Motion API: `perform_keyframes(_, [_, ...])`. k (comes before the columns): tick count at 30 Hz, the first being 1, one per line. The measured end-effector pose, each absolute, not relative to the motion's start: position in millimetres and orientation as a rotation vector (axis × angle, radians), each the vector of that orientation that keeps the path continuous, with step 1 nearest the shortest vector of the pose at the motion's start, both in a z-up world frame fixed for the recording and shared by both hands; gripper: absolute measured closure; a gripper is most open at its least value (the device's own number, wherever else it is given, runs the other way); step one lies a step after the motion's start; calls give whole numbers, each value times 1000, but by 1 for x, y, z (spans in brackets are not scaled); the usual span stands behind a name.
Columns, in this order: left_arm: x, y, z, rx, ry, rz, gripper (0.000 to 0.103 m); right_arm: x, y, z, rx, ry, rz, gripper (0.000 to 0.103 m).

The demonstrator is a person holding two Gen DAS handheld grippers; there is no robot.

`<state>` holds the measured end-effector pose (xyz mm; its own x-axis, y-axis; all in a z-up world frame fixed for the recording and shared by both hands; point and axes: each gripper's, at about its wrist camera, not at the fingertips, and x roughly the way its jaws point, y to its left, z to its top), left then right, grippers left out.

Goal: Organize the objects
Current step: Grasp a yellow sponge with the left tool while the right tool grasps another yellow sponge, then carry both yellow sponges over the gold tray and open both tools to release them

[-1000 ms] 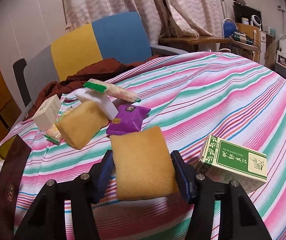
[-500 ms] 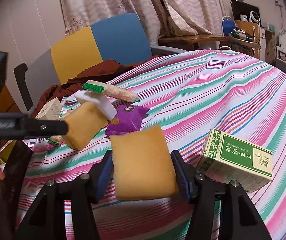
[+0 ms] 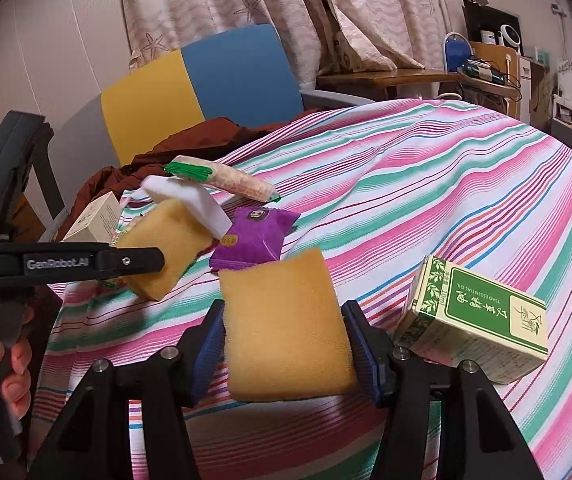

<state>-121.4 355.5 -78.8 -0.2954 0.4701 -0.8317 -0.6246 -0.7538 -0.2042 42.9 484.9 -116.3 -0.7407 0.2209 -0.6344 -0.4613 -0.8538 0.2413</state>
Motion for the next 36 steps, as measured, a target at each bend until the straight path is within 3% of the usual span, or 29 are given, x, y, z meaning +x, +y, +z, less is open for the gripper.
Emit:
perform_keyframes(7, [-99, 349, -76, -1203, 243, 2105, 66, 43, 484, -116, -864, 538, 2566, 45])
perform_keyframes(25, [-44, 275, -64, -1272, -53, 2019, 66, 44, 477, -110, -835, 433, 2529, 45])
perform_keyframes(36, [-16, 218, -46, -1217, -153, 2040, 66, 52, 448, -91, -751, 255, 2590, 45])
